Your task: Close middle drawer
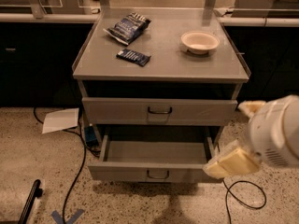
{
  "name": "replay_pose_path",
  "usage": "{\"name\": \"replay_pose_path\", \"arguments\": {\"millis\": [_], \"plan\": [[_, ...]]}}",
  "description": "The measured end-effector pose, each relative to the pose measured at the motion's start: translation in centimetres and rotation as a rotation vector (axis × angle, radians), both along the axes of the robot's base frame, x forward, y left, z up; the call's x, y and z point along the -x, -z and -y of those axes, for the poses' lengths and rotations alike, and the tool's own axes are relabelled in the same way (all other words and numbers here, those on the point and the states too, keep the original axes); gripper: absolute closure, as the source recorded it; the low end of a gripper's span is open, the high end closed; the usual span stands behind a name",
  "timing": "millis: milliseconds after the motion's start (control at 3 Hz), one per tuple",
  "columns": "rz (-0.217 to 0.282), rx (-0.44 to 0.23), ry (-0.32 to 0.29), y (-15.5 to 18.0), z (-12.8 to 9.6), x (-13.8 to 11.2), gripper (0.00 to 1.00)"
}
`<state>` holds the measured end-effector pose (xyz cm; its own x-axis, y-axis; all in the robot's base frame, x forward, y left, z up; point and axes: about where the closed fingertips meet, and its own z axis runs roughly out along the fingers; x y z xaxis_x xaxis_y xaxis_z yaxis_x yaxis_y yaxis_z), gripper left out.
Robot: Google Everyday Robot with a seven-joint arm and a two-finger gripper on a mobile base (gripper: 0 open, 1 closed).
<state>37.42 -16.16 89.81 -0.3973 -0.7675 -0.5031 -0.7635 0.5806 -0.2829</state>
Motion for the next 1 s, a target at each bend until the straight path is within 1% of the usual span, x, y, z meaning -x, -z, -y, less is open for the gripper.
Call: {"name": "replay_pose_path", "arguments": {"millis": [333,1000], "plan": [[-0.001,0.001,0.027,2.95,0.51,-0.03,0.42],[0.0,0.002,0.027,2.9,0.51,-0.04,0.88]]}}
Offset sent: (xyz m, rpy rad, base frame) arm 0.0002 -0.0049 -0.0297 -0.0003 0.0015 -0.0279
